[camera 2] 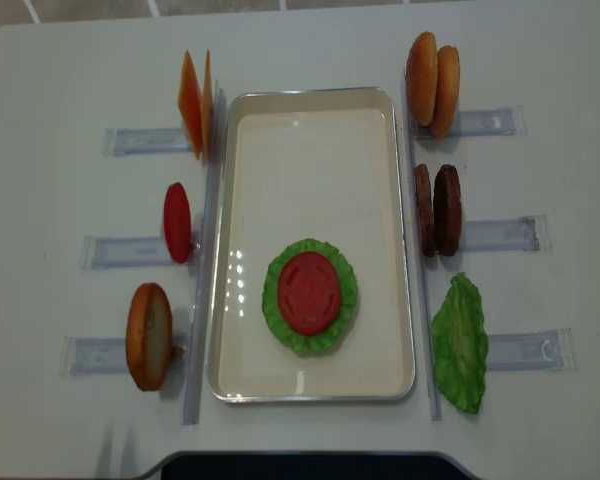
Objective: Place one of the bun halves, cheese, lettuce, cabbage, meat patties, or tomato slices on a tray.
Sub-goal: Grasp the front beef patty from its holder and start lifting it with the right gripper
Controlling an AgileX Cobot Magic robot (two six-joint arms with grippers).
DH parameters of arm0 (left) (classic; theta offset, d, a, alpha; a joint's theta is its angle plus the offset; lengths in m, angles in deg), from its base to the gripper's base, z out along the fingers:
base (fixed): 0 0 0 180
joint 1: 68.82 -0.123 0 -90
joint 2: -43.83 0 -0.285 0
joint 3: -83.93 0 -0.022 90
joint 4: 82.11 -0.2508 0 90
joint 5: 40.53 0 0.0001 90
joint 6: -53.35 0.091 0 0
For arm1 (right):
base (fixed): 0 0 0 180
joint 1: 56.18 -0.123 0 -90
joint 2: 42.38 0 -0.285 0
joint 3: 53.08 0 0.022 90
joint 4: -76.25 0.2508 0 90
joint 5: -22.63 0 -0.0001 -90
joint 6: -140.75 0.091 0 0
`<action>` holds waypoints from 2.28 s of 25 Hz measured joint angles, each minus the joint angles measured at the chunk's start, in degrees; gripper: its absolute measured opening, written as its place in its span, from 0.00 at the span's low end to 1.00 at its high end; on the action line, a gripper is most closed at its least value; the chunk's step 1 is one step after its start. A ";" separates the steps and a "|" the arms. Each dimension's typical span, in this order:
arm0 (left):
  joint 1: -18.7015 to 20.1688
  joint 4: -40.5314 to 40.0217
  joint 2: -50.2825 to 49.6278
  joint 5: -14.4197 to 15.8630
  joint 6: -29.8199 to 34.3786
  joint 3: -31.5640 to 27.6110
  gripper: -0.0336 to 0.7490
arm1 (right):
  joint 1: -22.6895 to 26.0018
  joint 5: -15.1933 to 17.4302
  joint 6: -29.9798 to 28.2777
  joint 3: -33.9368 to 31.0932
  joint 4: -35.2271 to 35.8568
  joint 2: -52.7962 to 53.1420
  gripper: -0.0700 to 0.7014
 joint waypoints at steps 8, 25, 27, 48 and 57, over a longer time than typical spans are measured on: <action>0.00 0.00 0.00 0.00 0.00 0.00 0.32 | 0.00 0.00 -0.43 0.00 -0.05 0.00 0.69; 0.00 0.00 0.04 0.00 0.00 0.00 0.32 | 0.00 0.33 -0.48 8.73 0.37 -35.66 0.69; 0.00 0.00 0.04 0.00 0.00 0.00 0.32 | 0.00 0.33 -0.48 11.43 0.97 -41.10 0.69; 0.00 0.00 0.04 0.00 0.00 0.00 0.32 | 0.00 3.84 -0.48 39.56 1.66 -78.40 0.69; 0.00 0.00 0.04 0.00 0.00 0.00 0.32 | 0.00 4.77 -1.63 44.75 1.66 -84.51 0.69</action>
